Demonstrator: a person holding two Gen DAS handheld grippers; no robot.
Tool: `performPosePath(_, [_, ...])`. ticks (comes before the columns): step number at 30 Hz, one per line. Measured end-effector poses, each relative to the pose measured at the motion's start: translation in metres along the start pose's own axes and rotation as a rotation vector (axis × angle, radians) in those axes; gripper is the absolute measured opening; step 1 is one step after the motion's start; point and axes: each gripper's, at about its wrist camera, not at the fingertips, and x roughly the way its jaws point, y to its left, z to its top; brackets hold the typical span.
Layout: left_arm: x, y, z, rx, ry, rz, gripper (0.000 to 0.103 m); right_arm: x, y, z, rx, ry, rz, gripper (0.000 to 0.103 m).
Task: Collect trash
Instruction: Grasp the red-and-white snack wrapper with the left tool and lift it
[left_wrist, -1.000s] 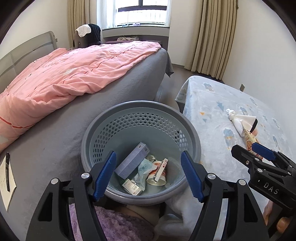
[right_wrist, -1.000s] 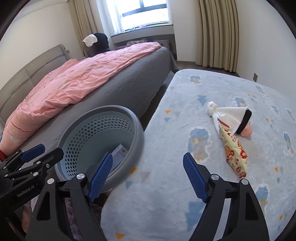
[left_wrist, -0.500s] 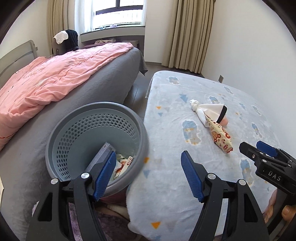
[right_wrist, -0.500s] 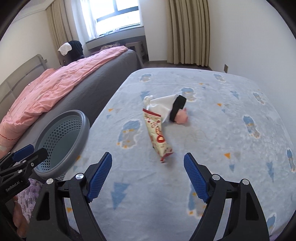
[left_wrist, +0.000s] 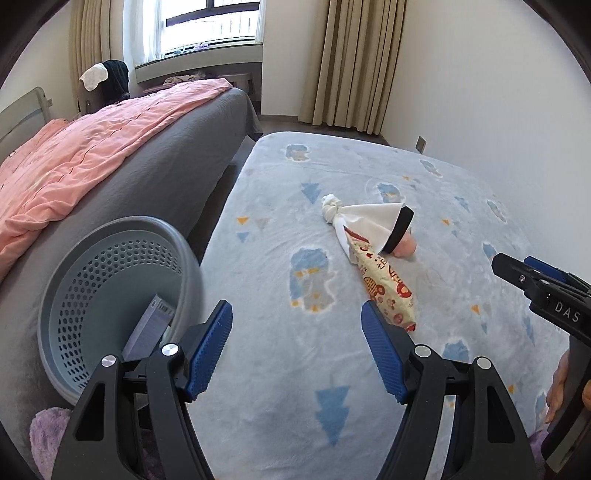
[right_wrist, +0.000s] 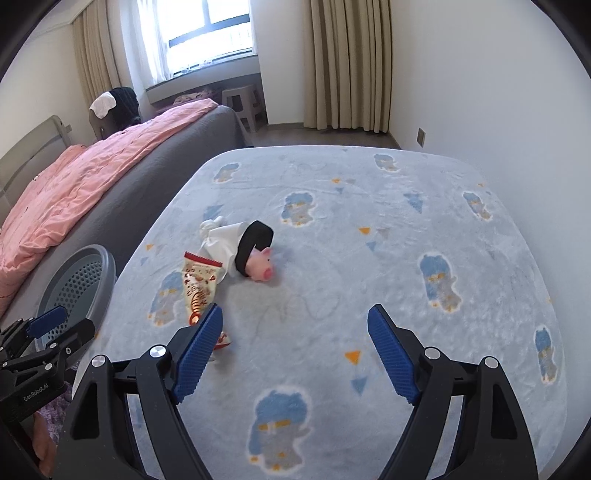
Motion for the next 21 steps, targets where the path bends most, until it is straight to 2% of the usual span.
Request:
performPosePath(8, [0.040,-0.029,0.017,-0.001,0.070,-0.052,0.069,0.026,-0.026,0.012,0.035,0.021,0.014,0.079])
performPosePath(21, [0.080,-0.069,0.020,0.043,0.136,-0.061,0.069,0.041,-0.051,0.016,0.131,0.037,0.028,0.079])
